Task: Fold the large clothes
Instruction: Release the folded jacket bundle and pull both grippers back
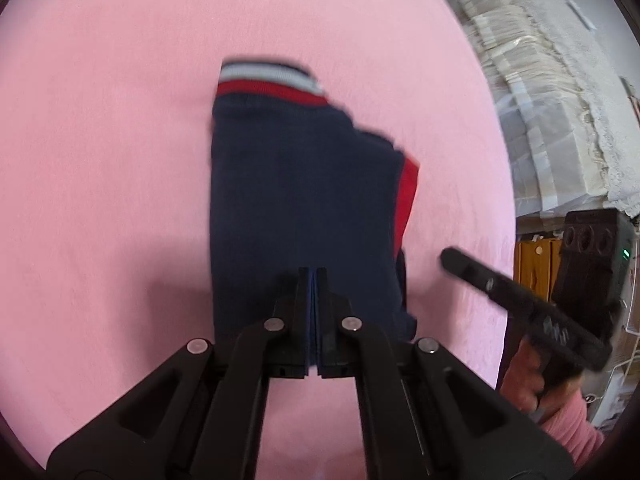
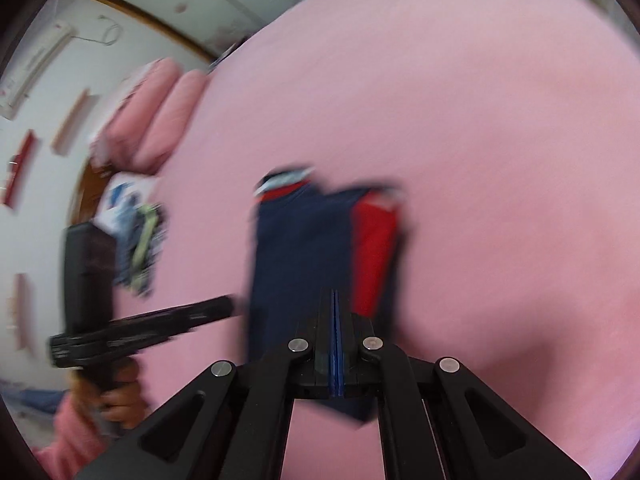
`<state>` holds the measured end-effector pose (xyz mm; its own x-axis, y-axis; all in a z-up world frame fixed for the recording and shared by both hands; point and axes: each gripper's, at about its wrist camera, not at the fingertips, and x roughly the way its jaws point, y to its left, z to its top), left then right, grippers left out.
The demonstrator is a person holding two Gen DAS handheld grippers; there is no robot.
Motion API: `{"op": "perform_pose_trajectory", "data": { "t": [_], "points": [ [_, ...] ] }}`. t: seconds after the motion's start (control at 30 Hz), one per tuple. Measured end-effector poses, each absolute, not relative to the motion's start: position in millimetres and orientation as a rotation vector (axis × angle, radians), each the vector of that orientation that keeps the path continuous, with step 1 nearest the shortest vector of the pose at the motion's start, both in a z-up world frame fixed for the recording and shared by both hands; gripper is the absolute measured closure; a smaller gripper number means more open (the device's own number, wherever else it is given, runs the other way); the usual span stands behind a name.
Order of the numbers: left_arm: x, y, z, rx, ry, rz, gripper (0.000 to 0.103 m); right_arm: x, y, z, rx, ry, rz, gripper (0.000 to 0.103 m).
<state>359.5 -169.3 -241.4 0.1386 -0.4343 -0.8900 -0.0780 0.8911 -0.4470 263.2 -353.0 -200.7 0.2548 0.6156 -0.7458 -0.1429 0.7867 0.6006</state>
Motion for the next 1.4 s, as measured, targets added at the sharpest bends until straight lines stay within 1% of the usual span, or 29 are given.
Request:
{"op": "perform_pose_trajectory", "data": {
  "t": [0.1, 0.17, 0.33, 0.43, 0.53, 0.57, 0.63, 0.7, 0.8, 0.87, 0.9, 0.93, 0.97, 1.0, 1.03, 1.07, 1.1, 1.13, 1.17, 1.27, 1.33, 1.4],
  "points": [
    [350.3, -178.8, -260.6, -0.430, 1.488, -0.231, 0.102, 242.5, -321.7, -213.3, 0.352, 1.259, 0.540, 0.103],
    [342.3, -184.4, -267.9, -0.371, 1.480, -0.221, 0.102, 233.3, -305.8, -228.0, 0.296, 1.301, 0.531, 0.103],
    [339.6, -195.3, -268.8, -0.274, 1.456, -0.221, 0.102, 224.3, -310.1, -246.2, 0.300, 1.323, 0.456, 0.102],
    [334.6, -187.5, -268.0, -0.277, 1.445, -0.211, 0.102, 220.7, -321.6, -252.7, 0.328, 1.333, 0.389, 0.102],
    [326.2, -177.5, -263.9, -0.301, 1.428, -0.175, 0.103, 211.7, -330.9, -248.7, 0.357, 1.329, 0.336, 0.102],
    [322.1, -178.8, -260.1, -0.270, 1.410, -0.166, 0.103, 213.9, -328.8, -249.3, 0.346, 1.327, 0.321, 0.102],
    [311.4, -176.9, -255.5, -0.199, 1.398, -0.136, 0.102, 206.3, -327.1, -241.1, 0.257, 1.319, 0.255, 0.103],
    [301.4, -180.5, -249.1, -0.132, 1.406, -0.090, 0.102, 197.6, -326.6, -232.1, 0.218, 1.312, 0.239, 0.103],
    [291.7, -181.3, -243.8, -0.165, 1.443, -0.084, 0.102, 186.1, -324.2, -225.4, 0.221, 1.335, 0.231, 0.100],
    [285.9, -183.6, -238.8, -0.174, 1.465, -0.078, 0.102, 177.3, -318.0, -224.0, 0.212, 1.378, 0.240, 0.094],
    [283.2, -185.4, -234.8, -0.161, 1.467, -0.063, 0.102, 178.1, -327.9, -222.6, 0.214, 1.387, 0.243, 0.084],
    [282.2, -187.0, -232.1, -0.151, 1.467, -0.053, 0.102, 174.0, -326.1, -219.5, 0.220, 1.389, 0.236, 0.069],
    [280.4, -188.7, -227.8, -0.137, 1.466, -0.038, 0.101, 171.7, -327.7, -219.1, 0.221, 1.383, 0.231, 0.061],
    [279.4, -190.0, -225.1, -0.130, 1.467, -0.027, 0.101, 169.3, -327.4, -214.3, 0.219, 1.368, 0.224, 0.049],
    [278.4, -192.2, -222.6, -0.119, 1.474, -0.022, 0.098, 165.9, -326.3, -208.6, 0.213, 1.346, 0.221, 0.038],
    [277.7, -200.1, -224.7, -0.117, 1.480, -0.025, 0.095, 161.0, -329.9, -204.1, 0.210, 1.337, 0.223, 0.034],
    [278.3, -200.5, -223.7, -0.122, 1.484, -0.025, 0.080, 162.7, -325.9, -203.0, 0.212, 1.336, 0.227, 0.029],
    [278.2, -200.4, -221.5, -0.129, 1.480, -0.014, 0.056, 162.7, -324.3, -201.9, 0.226, 1.341, 0.234, 0.029],
    [277.2, -199.2, -218.3, -0.132, 1.464, 0.009, 0.046, 162.7, -323.5, -201.3, 0.244, 1.348, 0.232, 0.029],
    [276.0, -196.0, -209.8, -0.114, 1.427, 0.044, 0.041, 157.0, -333.7, -193.2, 0.271, 1.345, 0.220, 0.024],
    [275.3, -190.9, -206.1, -0.128, 1.427, 0.049, 0.037, 157.4, -335.6, -189.0, 0.278, 1.335, 0.206, 0.017],
    [274.9, -186.9, -202.2, -0.139, 1.424, 0.047, 0.035, 157.8, -337.2, -184.1, 0.278, 1.329, 0.200, 0.015]
  ]
}}
